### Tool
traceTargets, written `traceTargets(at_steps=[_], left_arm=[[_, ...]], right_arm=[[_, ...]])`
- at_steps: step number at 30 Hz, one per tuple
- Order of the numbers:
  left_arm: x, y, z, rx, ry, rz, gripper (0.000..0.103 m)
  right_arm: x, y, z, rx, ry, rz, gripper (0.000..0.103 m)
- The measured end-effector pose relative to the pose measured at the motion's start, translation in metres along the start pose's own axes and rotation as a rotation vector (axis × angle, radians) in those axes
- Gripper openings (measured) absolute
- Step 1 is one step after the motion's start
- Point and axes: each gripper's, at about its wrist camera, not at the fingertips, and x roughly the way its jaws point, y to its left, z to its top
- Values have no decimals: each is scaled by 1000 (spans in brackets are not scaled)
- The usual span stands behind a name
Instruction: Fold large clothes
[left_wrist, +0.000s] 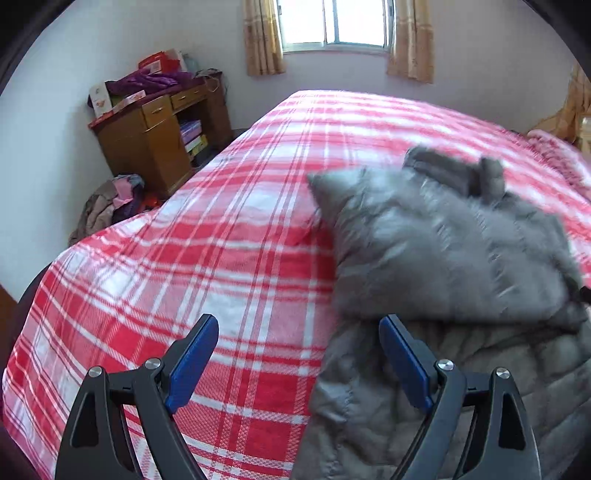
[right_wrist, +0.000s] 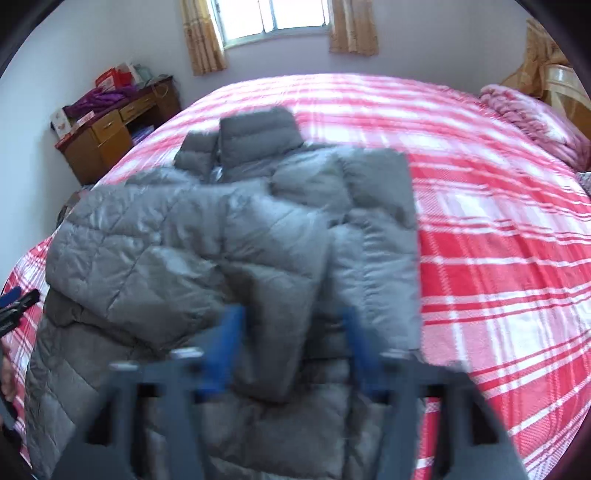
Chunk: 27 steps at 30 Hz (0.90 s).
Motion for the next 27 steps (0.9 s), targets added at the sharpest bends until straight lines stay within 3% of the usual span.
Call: traceTargets(at_steps=[3, 4, 5, 9, 16, 20, 27], left_arm=[[-19, -8, 25, -6, -64, -41, 89], [-22, -12, 30, -7, -83, -48, 89], [-23, -20, 36, -6, -111, -56, 89], [-9, -57, 47, 6, -185, -75, 89], [51, -92, 38, 26, -121, -65, 89], [86, -90, 33, 21, -72, -25, 89], [110, -85, 25, -11, -27, -50, 96]], right_arm=[[-19, -9, 6, 10, -61, -70, 82], [-27, -15, 8, 37, -80, -72, 73], [-32, -18, 11, 62, -93, -66, 68], [-31, -7, 27, 83, -111, 18, 68], [13, 33, 45, 54, -96, 70, 67], [40, 42, 44, 51, -81, 60, 67], [66, 46, 28, -9, -90, 15, 67]])
